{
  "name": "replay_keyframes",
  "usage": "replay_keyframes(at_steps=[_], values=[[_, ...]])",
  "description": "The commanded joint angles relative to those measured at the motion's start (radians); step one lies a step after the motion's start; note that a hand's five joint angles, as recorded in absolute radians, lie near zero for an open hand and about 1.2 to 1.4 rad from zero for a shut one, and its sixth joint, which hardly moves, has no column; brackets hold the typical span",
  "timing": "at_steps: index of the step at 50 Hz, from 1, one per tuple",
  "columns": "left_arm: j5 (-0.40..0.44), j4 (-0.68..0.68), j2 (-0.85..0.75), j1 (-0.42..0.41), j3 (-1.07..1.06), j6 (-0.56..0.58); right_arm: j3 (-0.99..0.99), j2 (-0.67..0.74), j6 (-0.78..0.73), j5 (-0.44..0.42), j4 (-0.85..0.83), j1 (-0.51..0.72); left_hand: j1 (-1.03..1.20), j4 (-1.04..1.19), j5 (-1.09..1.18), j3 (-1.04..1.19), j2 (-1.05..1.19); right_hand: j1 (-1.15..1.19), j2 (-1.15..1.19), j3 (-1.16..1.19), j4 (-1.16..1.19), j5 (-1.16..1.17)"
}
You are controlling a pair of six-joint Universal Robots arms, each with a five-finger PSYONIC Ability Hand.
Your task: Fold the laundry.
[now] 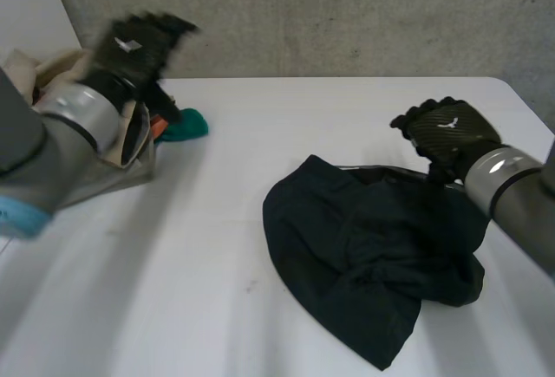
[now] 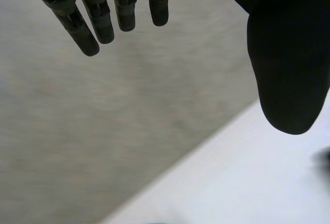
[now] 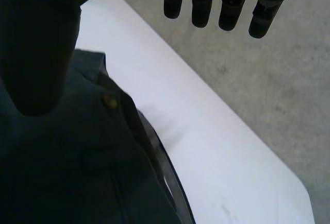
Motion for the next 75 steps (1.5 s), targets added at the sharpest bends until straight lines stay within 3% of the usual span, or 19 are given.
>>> replay_keyframes(at_steps=[1, 11, 17, 22, 24, 27, 33, 37, 42, 48, 52, 53, 54, 55, 57, 58, 67, 71, 75], values=[[-0.013, -0.134, -0.049, -0.237, -0.051, -0.111, -0.086, 0.043, -0.108, -0.044, 0.237, -0.058, -0.012, -0.023, -0.045, -0.032, -0.031, -0.045, -0.028, -0.027, -0.028, -0.039], [-0.079, -0.105, -0.239, -0.479, -0.031, -0.151, -0.072, 0.123, -0.346, -0.098, 0.217, -0.125, -0.012, -0.023, -0.045, -0.032, -0.031, -0.045, -0.028, -0.027, -0.028, -0.039], [-0.119, -0.005, -0.374, -0.588, -0.002, -0.072, -0.069, 0.21, -0.407, -0.125, 0.111, -0.17, -0.008, -0.019, -0.042, -0.028, -0.027, -0.045, -0.028, -0.027, -0.028, -0.039], [-0.2, 0.033, -0.439, -0.61, 0.032, 0.054, -0.062, 0.275, -0.427, -0.173, 0.082, -0.179, 0.294, 0.282, 0.26, 0.273, 0.275, -0.045, -0.028, -0.027, -0.028, -0.039], [-0.237, 0.052, -0.453, -0.608, 0.052, 0.123, -0.062, 0.29, -0.421, -0.199, 0.068, -0.179, 0.716, 0.705, 0.682, 0.695, 0.697, 0.364, 0.381, 0.382, 0.381, 0.37], [-0.291, 0.078, -0.454, -0.582, 0.079, 0.201, -0.063, 0.287, -0.392, -0.216, 0.058, -0.174, 1.209, 1.198, 1.176, 1.189, 1.19, 1.173, 1.19, 1.191, 1.19, 1.179], [-0.374, 0.141, -0.361, -0.486, 0.079, 0.268, -0.063, 0.192, -0.198, -0.226, 0.042, -0.142, 1.21, 1.199, 1.177, 1.19, 1.191, 1.177, 1.193, 1.194, 1.193, 1.183], [-0.32, 0.216, -0.293, -0.357, 0.102, 0.292, -0.083, 0.111, 0.071, -0.228, 0.013, -0.128, 1.21, 1.199, 1.177, 1.19, 1.191, 1.177, 1.193, 1.194, 1.193, 1.183], [-0.172, 0.224, -0.308, -0.205, 0.177, 0.349, -0.088, 0.098, 0.504, -0.257, 0.016, -0.081, 1.21, 1.199, 1.177, 1.19, 1.191, 1.177, 1.193, 1.194, 1.193, 1.183], [-0.113, 0.225, -0.413, -0.099, 0.26, 0.384, -0.054, 0.178, 0.766, -0.268, -0.045, 0.008, 1.21, 1.199, 1.177, 1.19, 1.191, 1.177, 1.193, 1.194, 1.193, 1.183], [-0.102, 0.224, -0.466, -0.058, 0.311, 0.381, -0.039, 0.22, 0.847, -0.205, -0.122, 0.068, 1.21, 1.199, 1.177, 1.19, 1.191, 1.177, 1.193, 1.194, 1.193, 1.183], [-0.098, 0.221, -0.471, -0.052, 0.316, 0.372, -0.042, 0.224, 0.846, -0.19, -0.137, 0.079, 1.062, 1.051, 1.029, 1.042, 1.043, 1.028, 1.045, 1.046, 1.045, 1.034], [-0.095, 0.216, -0.468, -0.05, 0.314, 0.364, -0.06, 0.232, 0.831, -0.158, -0.158, 0.096, 0.822, 0.811, 0.789, 0.802, 0.803, 0.419, 0.436, 0.437, 0.436, 0.425], [-0.091, 0.21, -0.464, -0.05, 0.306, 0.358, -0.071, 0.233, 0.817, -0.142, -0.165, 0.103, 0.532, 0.521, 0.499, 0.512, 0.513, 0.178, 0.194, 0.195, 0.194, 0.184], [-0.081, 0.193, -0.445, -0.05, 0.285, 0.35, -0.1, 0.241, 0.744, -0.109, -0.153, 0.119, 0.076, 0.065, 0.043, 0.056, 0.057, -0.045, -0.028, -0.027, -0.028, -0.039], [-0.07, 0.172, -0.419, -0.05, 0.255, 0.343, -0.106, 0.24, 0.71, -0.101, -0.142, 0.122, -0.012, -0.023, -0.045, -0.032, -0.031, -0.045, -0.028, -0.027, -0.028, -0.039], [-0.122, 0.087, -0.099, -0.044, -0.002, 0.269, -0.089, 0.105, 0.208, -0.065, 0.002, 0.102, -0.012, -0.023, -0.045, -0.032, -0.031, -0.045, -0.028, -0.027, -0.028, -0.039], [-0.154, -0.02, 0.105, -0.082, -0.178, 0.173, 0.006, 0.004, -0.032, -0.065, 0.007, 0.105, 0.121, 0.11, 0.087, 0.1, 0.102, -0.045, -0.028, -0.027, -0.028, -0.039], [-0.164, -0.118, 0.187, -0.114, -0.33, 0.032, 0.125, -0.085, -0.203, -0.097, -0.02, 0.136, 0.192, 0.181, 0.158, 0.171, 0.173, -0.045, -0.028, -0.027, -0.028, -0.039]])
